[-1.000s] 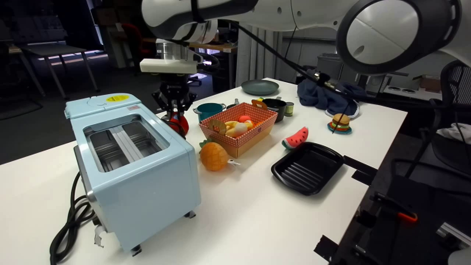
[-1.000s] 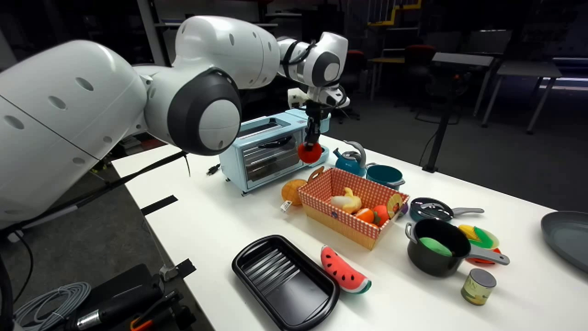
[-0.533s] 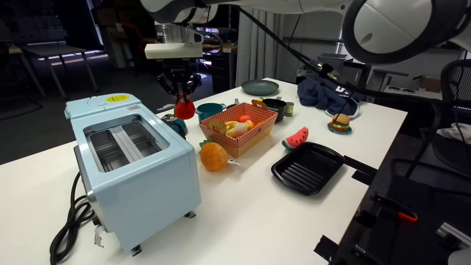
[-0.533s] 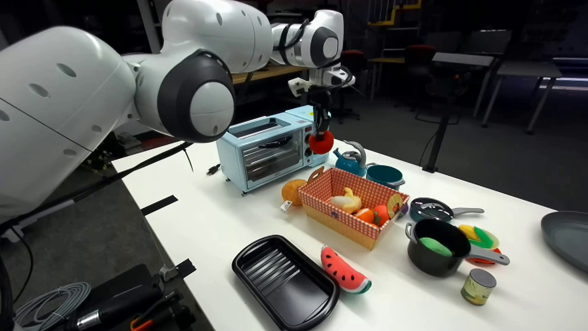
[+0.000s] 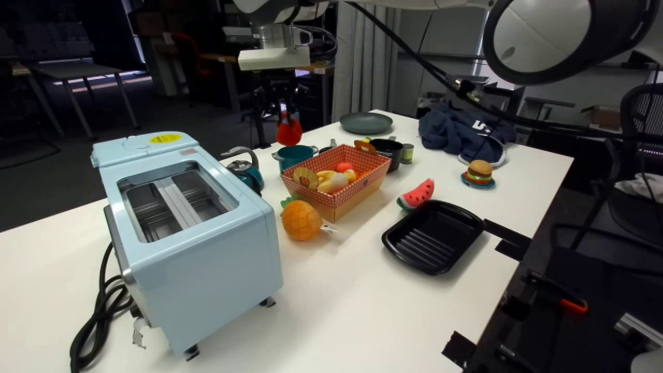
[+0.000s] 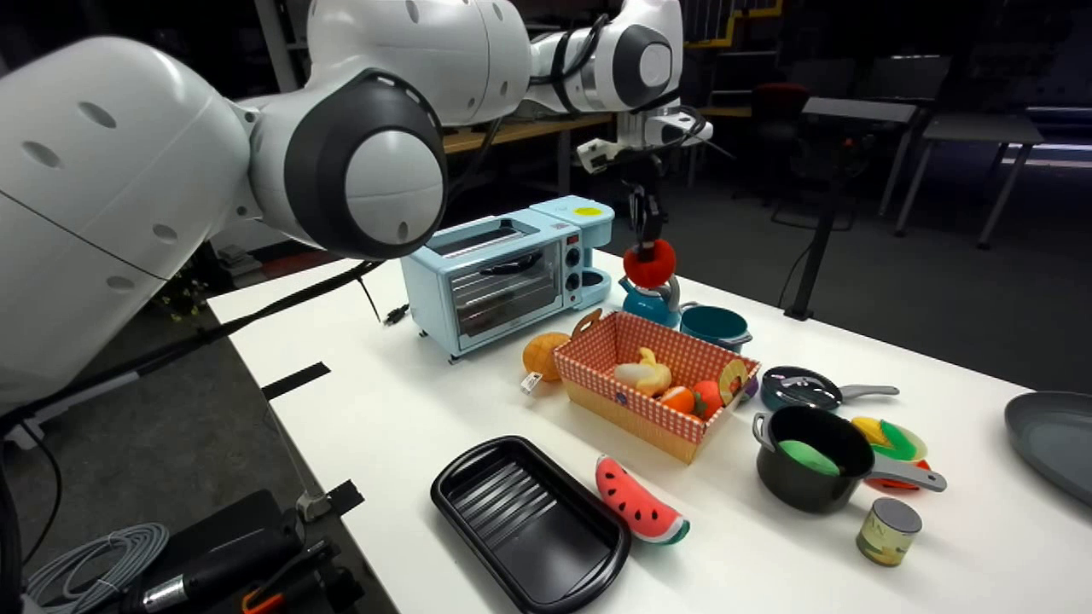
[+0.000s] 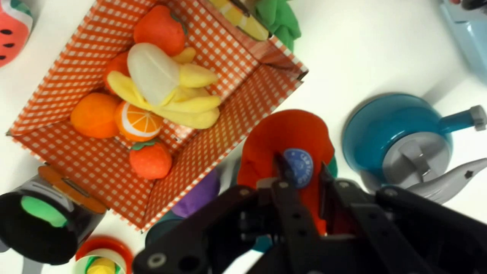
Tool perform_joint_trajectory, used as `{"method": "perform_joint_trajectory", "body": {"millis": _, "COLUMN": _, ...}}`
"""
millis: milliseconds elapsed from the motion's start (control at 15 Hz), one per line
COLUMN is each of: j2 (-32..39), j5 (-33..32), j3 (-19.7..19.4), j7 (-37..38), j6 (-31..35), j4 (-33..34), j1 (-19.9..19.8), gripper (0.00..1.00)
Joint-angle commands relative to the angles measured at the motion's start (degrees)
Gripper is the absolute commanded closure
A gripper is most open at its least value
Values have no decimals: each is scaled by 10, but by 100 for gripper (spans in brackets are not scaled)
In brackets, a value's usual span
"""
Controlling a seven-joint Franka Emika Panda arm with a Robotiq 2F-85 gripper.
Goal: Pick the red object and put it in the basket
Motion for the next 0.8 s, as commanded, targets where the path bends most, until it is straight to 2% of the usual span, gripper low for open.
{"method": "perform_joint_trajectory", "body": {"millis": 0, "j2": -1, "j5": -4, "j3": -14, "j7": 17, "j6": -20, "j4": -5, "j1": -9, "gripper": 96}}
{"method": "perform_joint_trajectory", "body": {"millis": 733, "j2": -3, "j5": -8, "j3": -20, "j7": 4, "j6": -49, "j4": -80, "j1": 6, "gripper": 96}}
